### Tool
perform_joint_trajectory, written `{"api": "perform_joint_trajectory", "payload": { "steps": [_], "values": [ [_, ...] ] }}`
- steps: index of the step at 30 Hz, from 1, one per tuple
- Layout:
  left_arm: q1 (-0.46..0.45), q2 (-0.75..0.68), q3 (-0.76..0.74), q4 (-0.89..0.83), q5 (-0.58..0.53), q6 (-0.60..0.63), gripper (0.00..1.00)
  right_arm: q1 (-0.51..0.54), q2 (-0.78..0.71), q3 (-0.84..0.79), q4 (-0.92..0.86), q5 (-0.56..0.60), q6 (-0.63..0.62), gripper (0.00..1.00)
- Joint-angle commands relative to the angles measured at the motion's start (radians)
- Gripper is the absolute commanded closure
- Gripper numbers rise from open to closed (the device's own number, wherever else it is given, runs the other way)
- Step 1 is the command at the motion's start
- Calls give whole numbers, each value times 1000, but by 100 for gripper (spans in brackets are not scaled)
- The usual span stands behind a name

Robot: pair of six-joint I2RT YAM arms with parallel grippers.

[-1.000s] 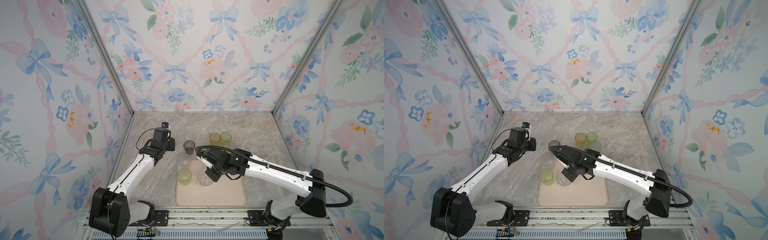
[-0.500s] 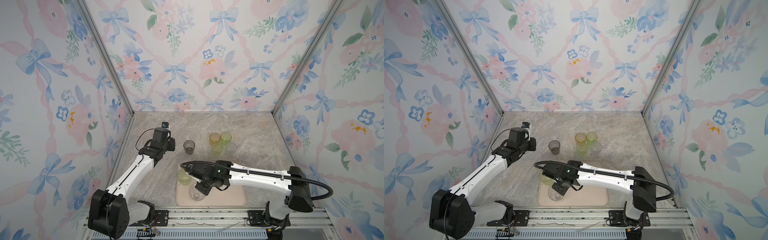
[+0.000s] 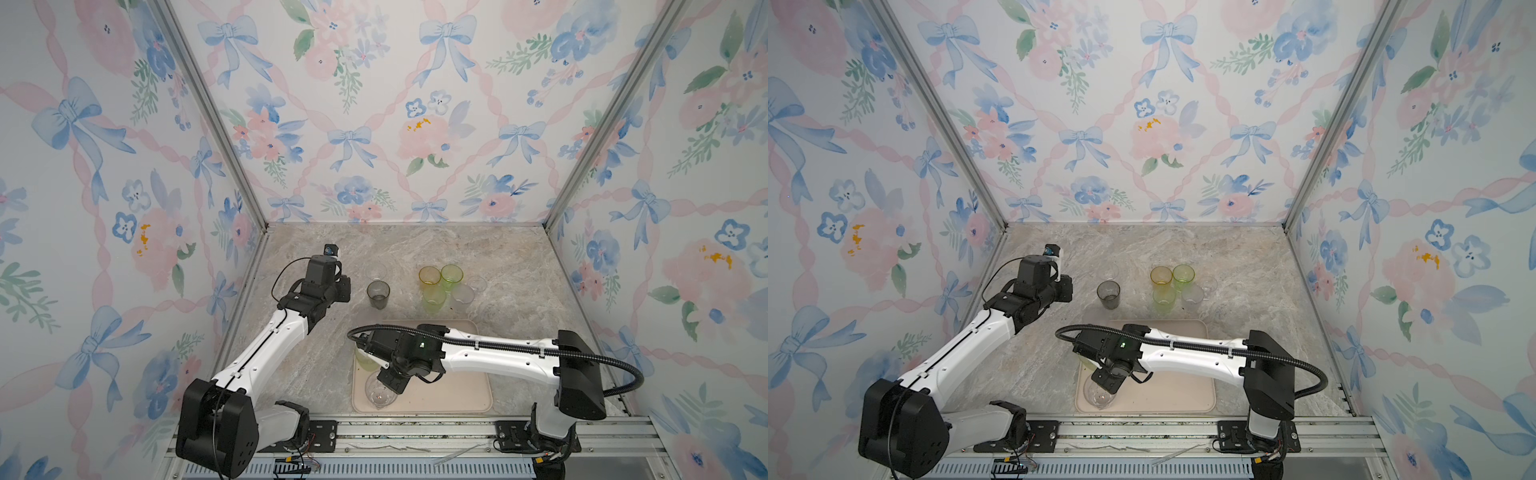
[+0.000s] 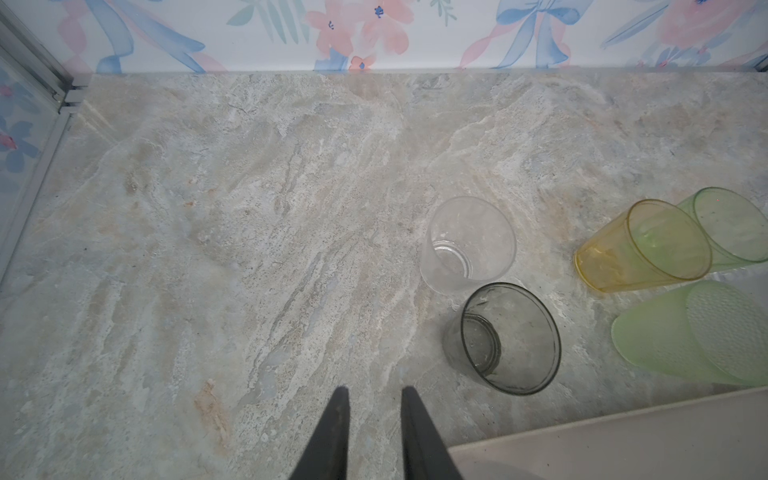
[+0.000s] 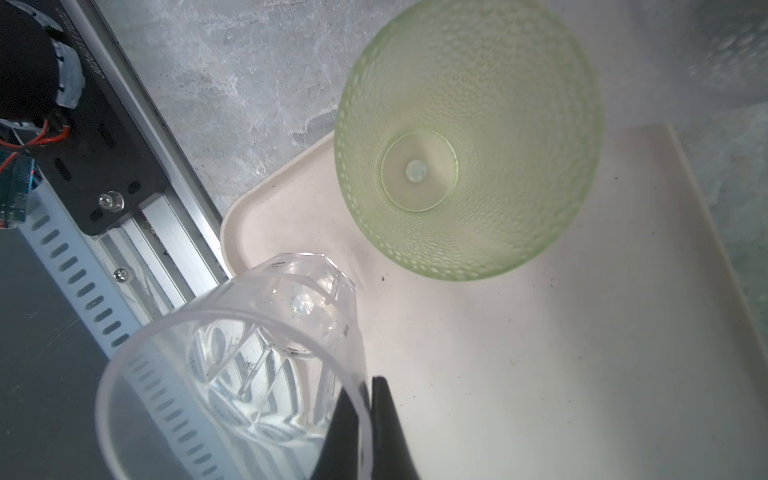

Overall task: Place the glasses into the tray
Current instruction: 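Carry the clear faceted glass over the tray with the right gripper, then lower the clear glass onto the tray beside the light green glass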

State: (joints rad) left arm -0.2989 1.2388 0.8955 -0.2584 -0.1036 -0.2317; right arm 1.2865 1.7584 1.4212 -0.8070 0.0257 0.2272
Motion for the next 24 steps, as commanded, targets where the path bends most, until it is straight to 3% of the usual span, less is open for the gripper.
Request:
{"api": "perform_joint_trajectory", "payload": {
  "steps": [1,24],
  "values": [
    [-4,-15,9,-8,13,12,75,10,24,50,28,-28,-8,100],
    [-3,-21,13,-16,6,31,74,-17,122,120,19,-53,-32,100]
  ]
}}
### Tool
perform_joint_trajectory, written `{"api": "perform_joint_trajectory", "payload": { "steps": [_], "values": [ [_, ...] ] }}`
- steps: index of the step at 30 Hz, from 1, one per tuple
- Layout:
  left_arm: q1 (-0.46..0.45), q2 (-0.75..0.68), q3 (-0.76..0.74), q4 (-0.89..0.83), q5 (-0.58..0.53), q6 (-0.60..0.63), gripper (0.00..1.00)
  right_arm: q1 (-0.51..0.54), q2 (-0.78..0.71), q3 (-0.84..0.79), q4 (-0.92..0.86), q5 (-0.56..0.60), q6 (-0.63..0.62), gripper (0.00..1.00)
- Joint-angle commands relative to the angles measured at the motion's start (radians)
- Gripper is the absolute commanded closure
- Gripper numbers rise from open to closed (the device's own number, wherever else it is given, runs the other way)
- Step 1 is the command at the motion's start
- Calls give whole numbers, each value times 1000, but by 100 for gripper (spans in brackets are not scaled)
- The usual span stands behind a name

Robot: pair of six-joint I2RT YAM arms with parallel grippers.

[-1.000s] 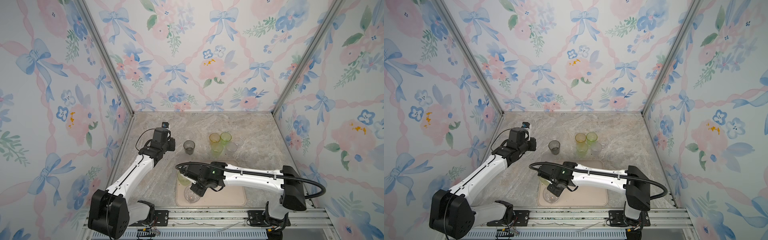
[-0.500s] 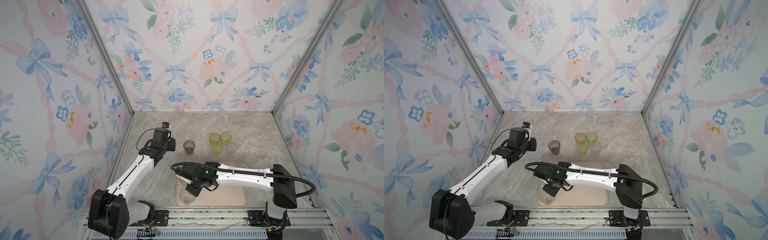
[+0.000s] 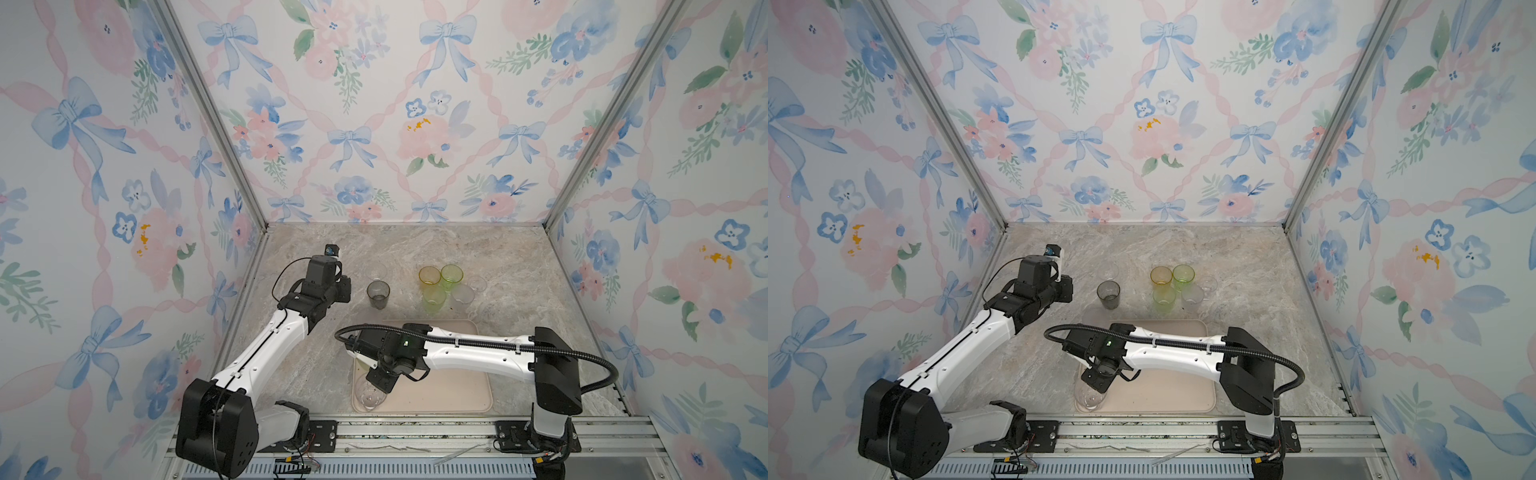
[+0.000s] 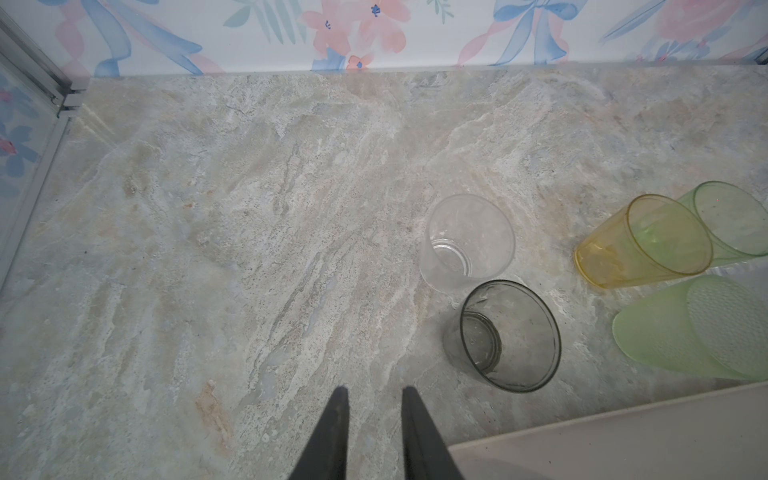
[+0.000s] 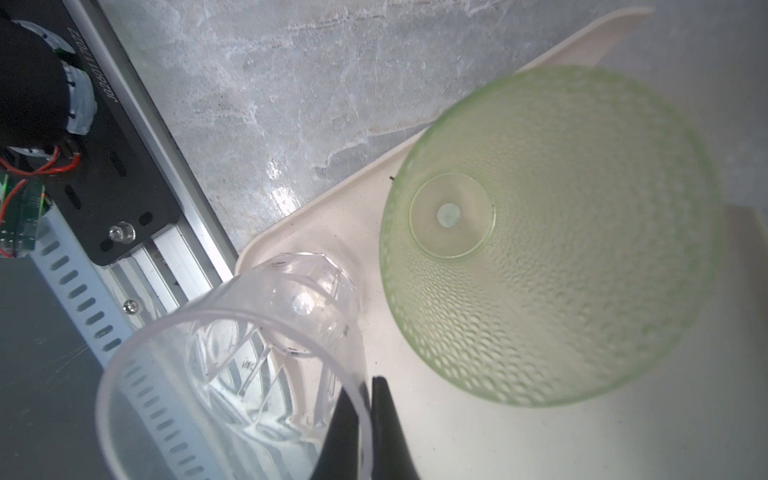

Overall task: Place the glasses into the tray
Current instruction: 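Lower the clear glass onto the tray beside the light green glass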

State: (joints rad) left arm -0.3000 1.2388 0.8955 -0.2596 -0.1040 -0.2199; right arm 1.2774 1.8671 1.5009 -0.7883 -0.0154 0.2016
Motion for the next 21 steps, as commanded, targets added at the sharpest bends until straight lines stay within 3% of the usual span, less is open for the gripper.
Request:
{"api": "perform_joint_trajectory", "payload": {
  "steps": [1,21],
  "values": [
    [-2,-22,12,-15,7,19,75,-7,16,41,-2,-13,-8,100],
    [0,-25,16,-20,3,16,73,-19,28,57,-33,-4,-13,95]
  ]
}}
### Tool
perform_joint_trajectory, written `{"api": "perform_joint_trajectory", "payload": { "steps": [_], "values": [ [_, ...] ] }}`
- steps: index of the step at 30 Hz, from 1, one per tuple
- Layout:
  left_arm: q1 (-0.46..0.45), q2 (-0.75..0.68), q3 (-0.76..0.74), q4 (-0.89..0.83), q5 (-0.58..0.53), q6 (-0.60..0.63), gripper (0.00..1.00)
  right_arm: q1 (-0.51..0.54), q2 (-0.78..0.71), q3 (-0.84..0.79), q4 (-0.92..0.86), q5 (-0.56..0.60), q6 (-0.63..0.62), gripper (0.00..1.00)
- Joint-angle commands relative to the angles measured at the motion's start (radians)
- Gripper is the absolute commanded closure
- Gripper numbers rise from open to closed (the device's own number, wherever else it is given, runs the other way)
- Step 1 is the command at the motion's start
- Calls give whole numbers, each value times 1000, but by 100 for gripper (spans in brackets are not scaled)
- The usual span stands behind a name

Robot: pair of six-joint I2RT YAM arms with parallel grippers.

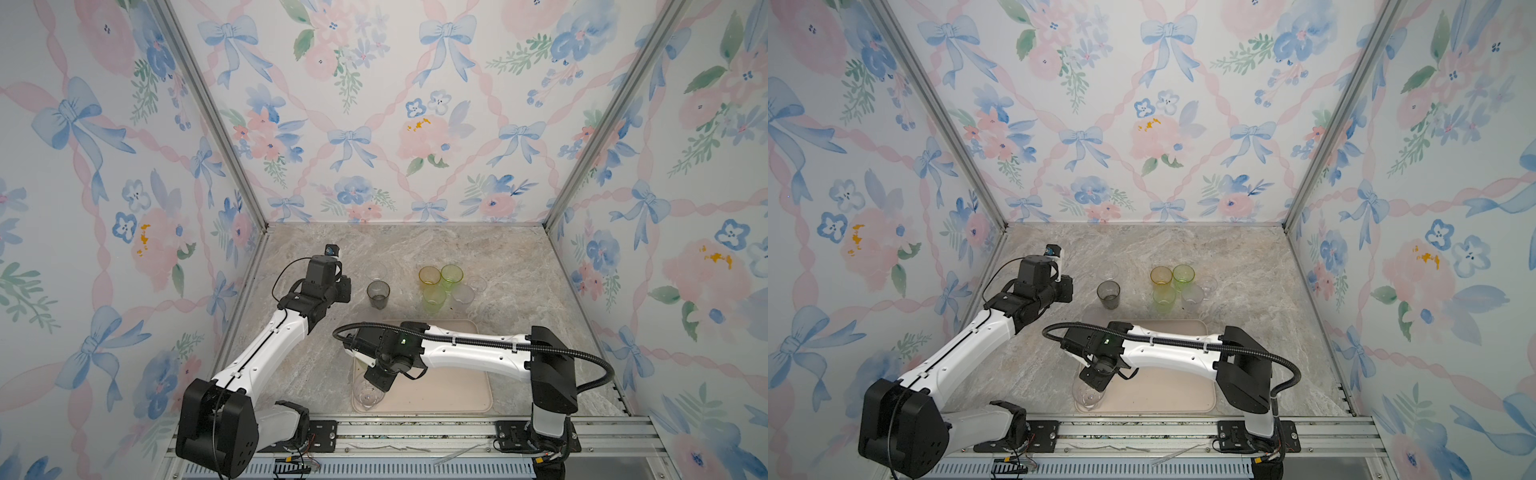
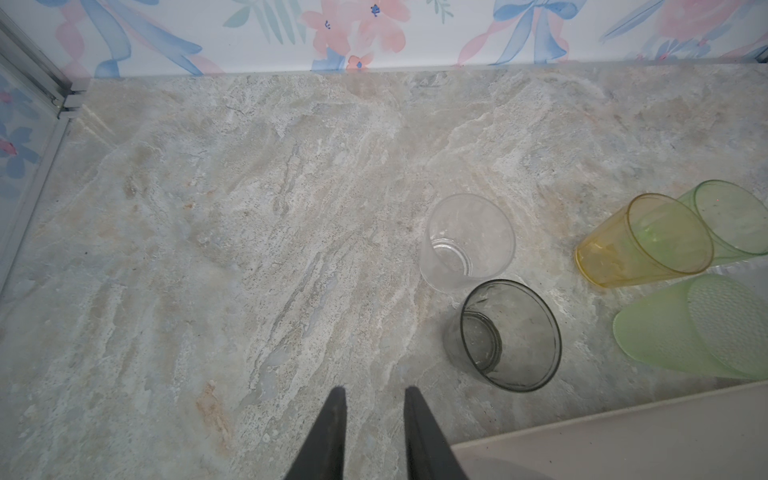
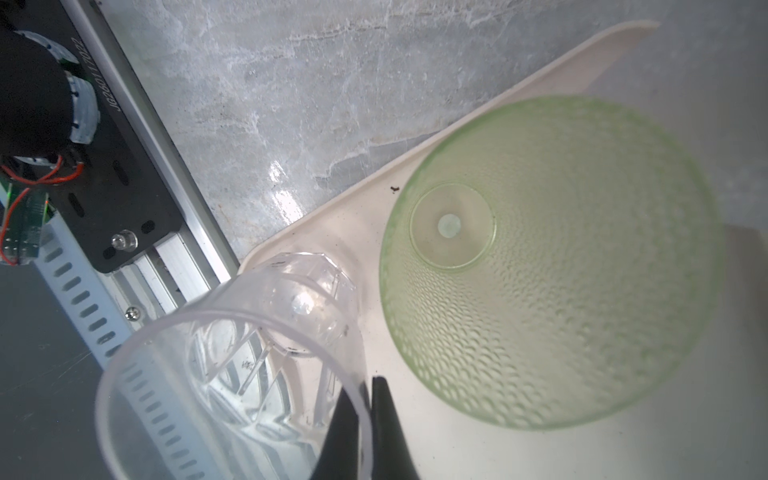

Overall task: Place the glasses into the tray
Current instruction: 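Lower the clear glass onto the tray beside the light green glass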

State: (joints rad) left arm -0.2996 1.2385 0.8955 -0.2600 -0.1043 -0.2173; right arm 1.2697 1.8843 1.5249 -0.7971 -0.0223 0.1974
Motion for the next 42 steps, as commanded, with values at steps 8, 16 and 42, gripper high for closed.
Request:
{"api": "perform_joint_trajectory", "payload": {
  "steps": [8,16,42],
  "values": [
    [-1,-28,17,-21,4,15,73,-7,24,53,-64,46,-25,95],
    [-1,-30,16,-20,4,18,72,-1,42,75,-78,46,-36,95],
    [0,-24,23,-38,-3,19,68,-19,23,58,-53,-8,-13,69]
  ]
}}
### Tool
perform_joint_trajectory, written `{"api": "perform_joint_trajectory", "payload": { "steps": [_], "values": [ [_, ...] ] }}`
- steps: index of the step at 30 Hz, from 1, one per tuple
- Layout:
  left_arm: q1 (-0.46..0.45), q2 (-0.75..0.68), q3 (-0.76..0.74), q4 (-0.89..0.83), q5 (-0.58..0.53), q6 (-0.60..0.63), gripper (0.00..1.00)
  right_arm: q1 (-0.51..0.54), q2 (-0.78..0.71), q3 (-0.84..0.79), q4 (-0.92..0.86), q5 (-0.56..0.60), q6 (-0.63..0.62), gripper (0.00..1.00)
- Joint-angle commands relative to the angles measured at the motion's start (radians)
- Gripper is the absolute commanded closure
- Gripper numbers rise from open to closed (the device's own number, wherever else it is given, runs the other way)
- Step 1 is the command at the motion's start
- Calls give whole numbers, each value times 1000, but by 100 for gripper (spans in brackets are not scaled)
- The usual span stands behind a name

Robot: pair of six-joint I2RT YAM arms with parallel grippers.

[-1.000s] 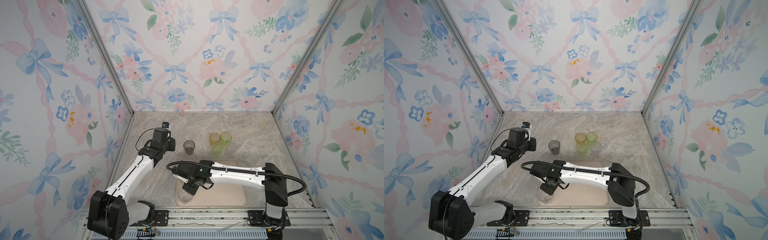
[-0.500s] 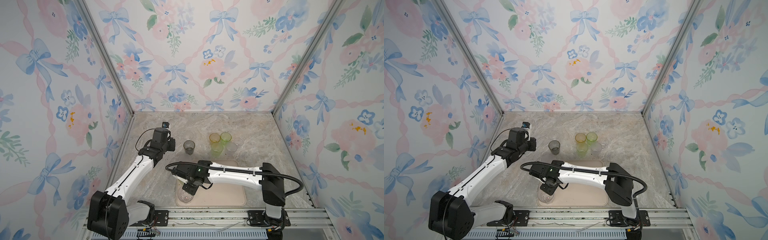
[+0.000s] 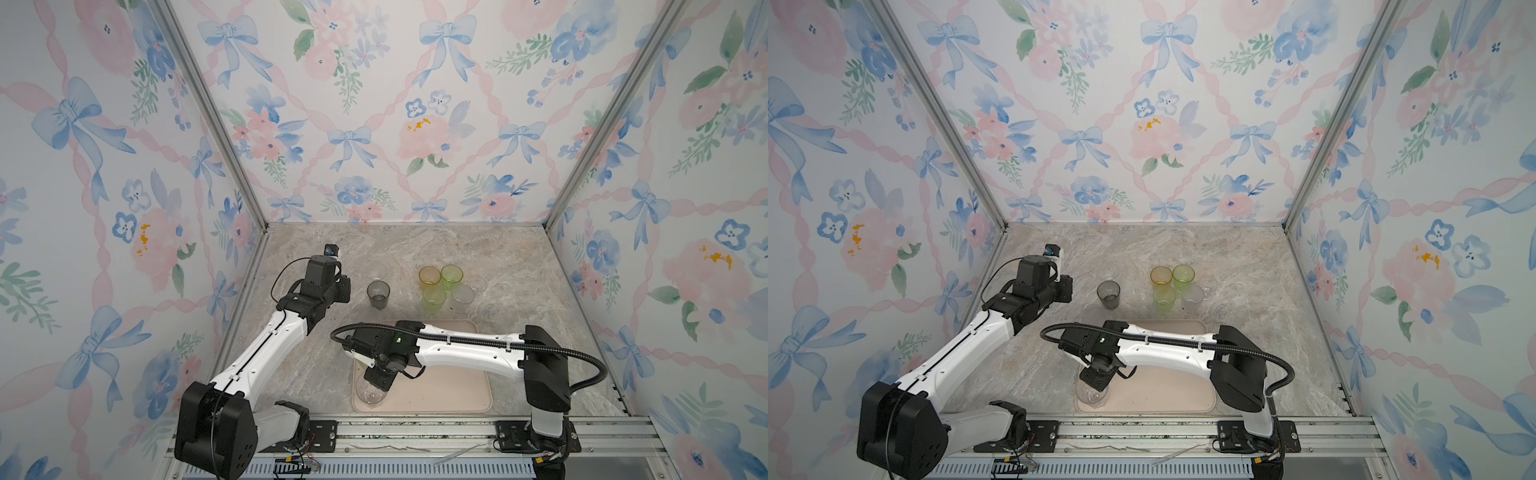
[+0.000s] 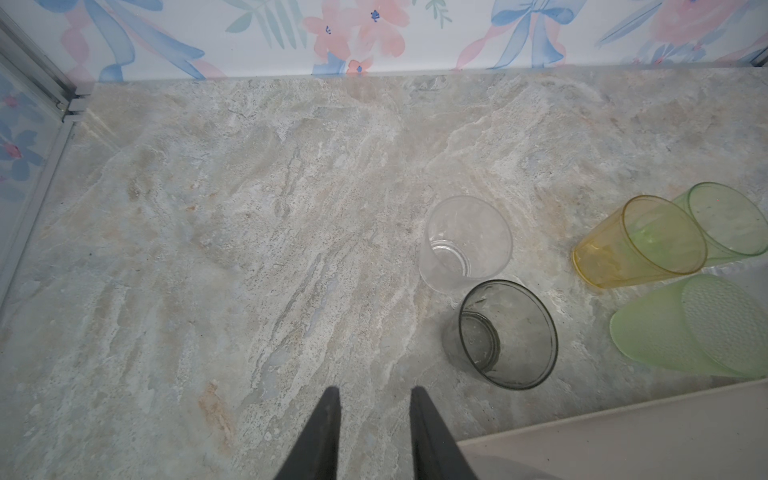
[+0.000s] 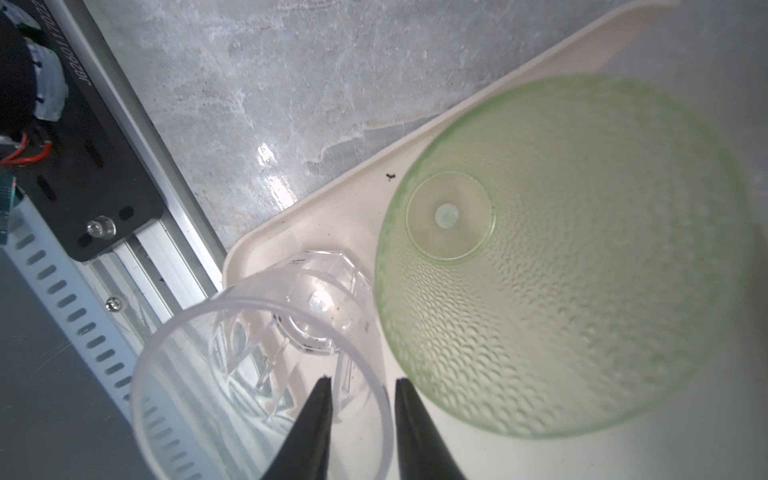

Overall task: Place the glasses into the tray
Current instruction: 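Lower the clear glass onto the tray beside the light green glass, then open and raise the right gripper while the left arm lifts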

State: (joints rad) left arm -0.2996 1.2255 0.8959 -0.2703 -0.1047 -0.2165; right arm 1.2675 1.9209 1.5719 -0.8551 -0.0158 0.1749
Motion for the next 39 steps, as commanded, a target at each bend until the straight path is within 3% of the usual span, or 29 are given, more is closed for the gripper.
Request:
{"api": "perform_joint_trajectory", "payload": {
  "steps": [1,18,23,30,39],
  "values": [
    [-1,-11,24,-29,-4,18,68,-21,-22,5,13,-21,11,68],
    [-1,16,36,-32,-19,14,69,-138,-252,-96,39,-47,40,58],
    [-2,56,66,-59,-37,14,75,-252,-356,-113,14,23,17,57],
    [-28,151,154,-130,-29,37,74,-455,-418,-115,41,63,-17,55],
    [-37,354,328,-217,51,55,69,-623,-391,-127,164,-42,-19,53]
  ]
}}
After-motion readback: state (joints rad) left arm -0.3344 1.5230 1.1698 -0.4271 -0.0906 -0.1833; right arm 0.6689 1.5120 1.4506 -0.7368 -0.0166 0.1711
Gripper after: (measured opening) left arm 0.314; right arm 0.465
